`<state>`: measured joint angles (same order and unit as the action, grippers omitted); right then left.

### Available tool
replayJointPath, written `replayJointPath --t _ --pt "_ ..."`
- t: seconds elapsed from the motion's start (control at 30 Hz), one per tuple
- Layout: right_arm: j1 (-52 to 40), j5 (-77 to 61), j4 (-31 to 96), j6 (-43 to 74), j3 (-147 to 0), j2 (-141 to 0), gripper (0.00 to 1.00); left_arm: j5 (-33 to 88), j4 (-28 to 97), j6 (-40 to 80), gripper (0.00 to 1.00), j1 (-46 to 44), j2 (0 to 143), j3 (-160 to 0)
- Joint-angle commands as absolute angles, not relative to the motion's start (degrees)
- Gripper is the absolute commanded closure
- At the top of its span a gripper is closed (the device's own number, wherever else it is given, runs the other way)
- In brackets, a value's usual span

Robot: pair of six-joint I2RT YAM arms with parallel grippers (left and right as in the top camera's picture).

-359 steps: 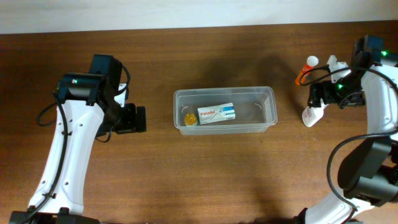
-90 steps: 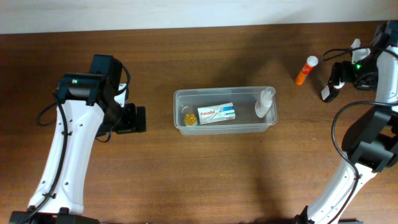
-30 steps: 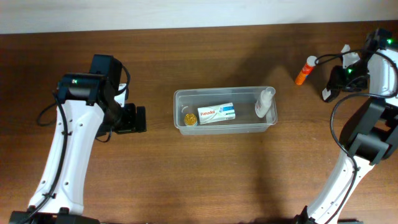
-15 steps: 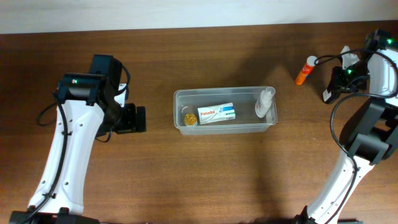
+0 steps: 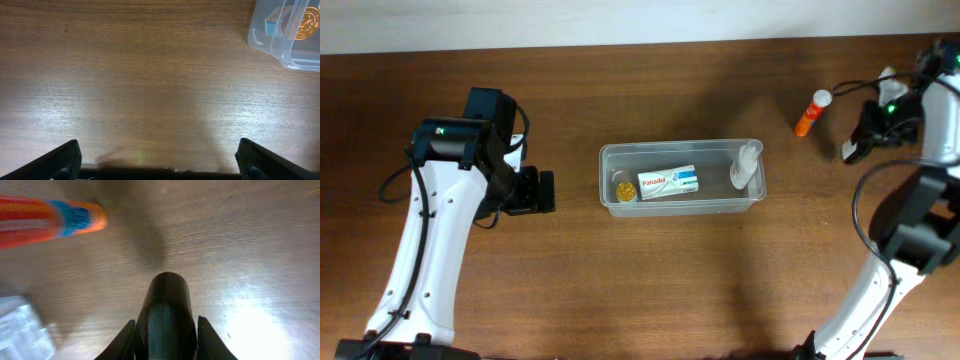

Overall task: Pack container
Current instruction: 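Lift the black bottle and carry it over the container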

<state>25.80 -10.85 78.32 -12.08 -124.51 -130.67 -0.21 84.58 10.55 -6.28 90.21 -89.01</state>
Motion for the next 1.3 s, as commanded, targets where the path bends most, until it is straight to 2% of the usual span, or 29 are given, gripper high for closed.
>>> replayJointPath --t 0.0,0.37,0.63,0.97,1.27 --pt "25.9 -13.1 80.0 -9.9 -127.5 -118.8 0.75 0.3 84.6 11.3 0.01 -6.2 89.4 -88.9" --pt "25.7 -19.0 89.4 -7.4 -127.5 -98.4 0.75 0.3 84.6 11.3 0.01 -6.2 89.4 -88.9" --pt "20.6 -20.0 95.2 -7.4 -127.5 -92.6 0.75 0.3 84.6 11.3 0.01 -6.2 89.4 -88.9" --pt "3.9 -18.9 95.6 -4.7 -127.4 -93.2 0.75 0.3 84.6 11.3 0.01 -6.2 89.4 -88.9" --pt "-12.3 -6.0 90.7 7.2 -127.4 -99.9 0.75 0.3 84.6 11.3 0.01 -6.2 89.4 -88.9"
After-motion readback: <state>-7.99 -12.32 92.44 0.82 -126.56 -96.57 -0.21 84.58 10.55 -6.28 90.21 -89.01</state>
